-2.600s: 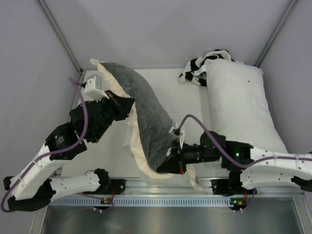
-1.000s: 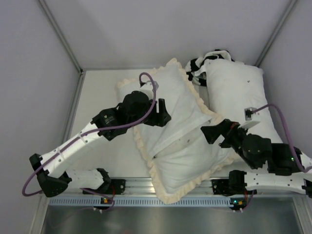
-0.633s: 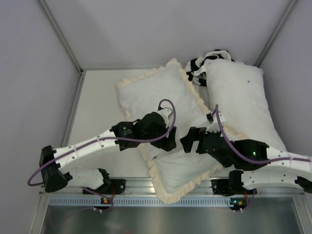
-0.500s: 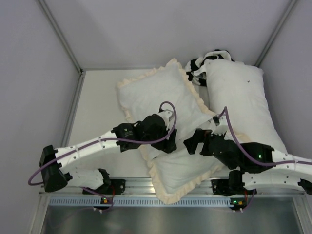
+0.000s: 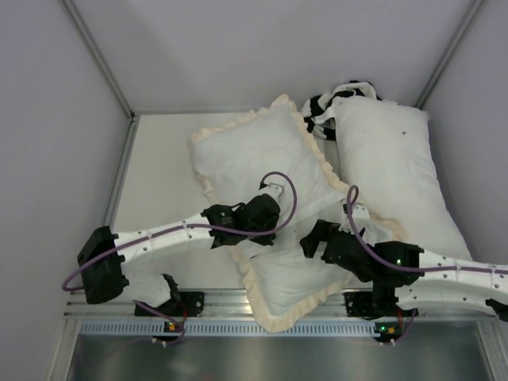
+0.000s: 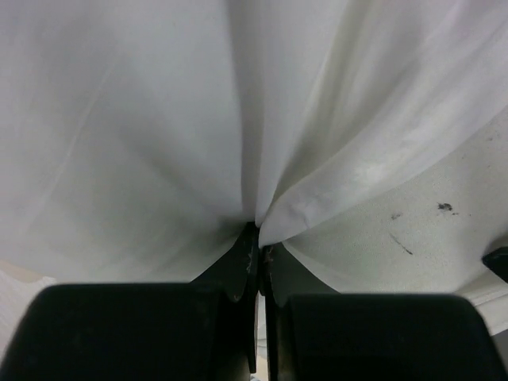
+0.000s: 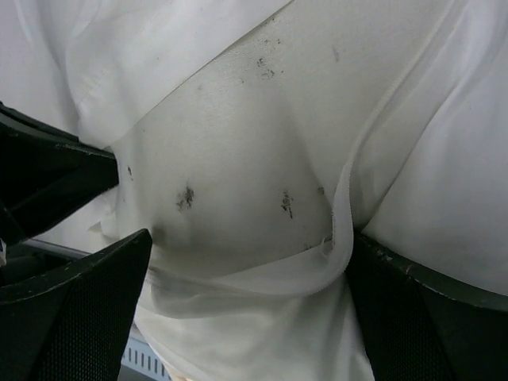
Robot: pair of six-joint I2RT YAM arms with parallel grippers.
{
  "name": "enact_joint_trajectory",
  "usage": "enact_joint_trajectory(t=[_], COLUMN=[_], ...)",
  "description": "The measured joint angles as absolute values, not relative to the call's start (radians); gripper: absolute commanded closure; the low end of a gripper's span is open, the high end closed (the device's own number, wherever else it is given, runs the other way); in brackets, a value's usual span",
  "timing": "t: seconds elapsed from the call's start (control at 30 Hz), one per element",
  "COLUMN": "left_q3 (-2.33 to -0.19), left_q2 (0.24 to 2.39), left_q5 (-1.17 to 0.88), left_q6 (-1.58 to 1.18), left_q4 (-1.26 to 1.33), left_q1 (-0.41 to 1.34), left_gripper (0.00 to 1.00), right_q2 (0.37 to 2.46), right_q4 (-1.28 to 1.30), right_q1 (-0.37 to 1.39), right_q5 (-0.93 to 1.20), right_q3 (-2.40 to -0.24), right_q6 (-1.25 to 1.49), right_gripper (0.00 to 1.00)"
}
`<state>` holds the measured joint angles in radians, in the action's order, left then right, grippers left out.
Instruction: Remove the pillowcase from the pillow
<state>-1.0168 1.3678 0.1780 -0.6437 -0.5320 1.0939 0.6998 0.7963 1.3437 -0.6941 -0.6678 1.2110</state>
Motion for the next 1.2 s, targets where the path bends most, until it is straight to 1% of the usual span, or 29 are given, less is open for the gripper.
enact_joint_trajectory(t=[0.1,0.2,0.33,0.43,0.5,0.6,0.73,0.87,1.0,1.2], left_q3=[-1.014,-0.989,-0.932,-0.904,-0.888,-0.866,-0.842,-0.826,-0.825,-0.839], left_q2=[1.362,1.317,1.176,1.049,0.974,0.893,0.85,0.829,0.833,0.947], left_q5=[0.2,0.228,0.269,0.303,0.325,0.366,0.426,0.444,0.434,0.421], left_q6=[-0.659,-0.682,-0.733,-0.783,-0.817,-0.861,-0.904,-0.937,-0.95,-0.941], left_q4=[-0.532,-0.537,-0.558,-0.578,-0.587,-0.617,-0.679,-0.718,-0.725,-0.726], left_q1=[1.098,1.112,1.151,1.192,1.211,1.228,1.23,1.234,1.245,1.256], left_gripper=[1.0,1.0,1.0,1.0,1.0,1.0,1.0,1.0,1.0,1.0], right_q2=[0.751,0.807,0.87,0.968,1.075,1.276,1.525,1.676,1.677,1.489], right_q4=[0.76,0.697,0.502,0.42,0.407,0.4,0.4,0.379,0.339,0.326], right_q1=[1.307,1.218,0.999,0.92,0.907,0.888,0.87,0.845,0.792,0.724], right_q5=[-0.685,-0.627,-0.412,-0.316,-0.273,-0.199,-0.114,-0.051,-0.038,-0.053], right_q3=[-0.668,-0.662,-0.59,-0.607,-0.677,-0.838,-1.078,-1.255,-1.279,-1.136], right_q6=[1.203,1.163,1.052,0.979,0.918,0.823,0.699,0.61,0.578,0.567], right_gripper=[0.01,0.01,0.01,0.01,0.01,0.01,0.0,0.0,0.0,0.01])
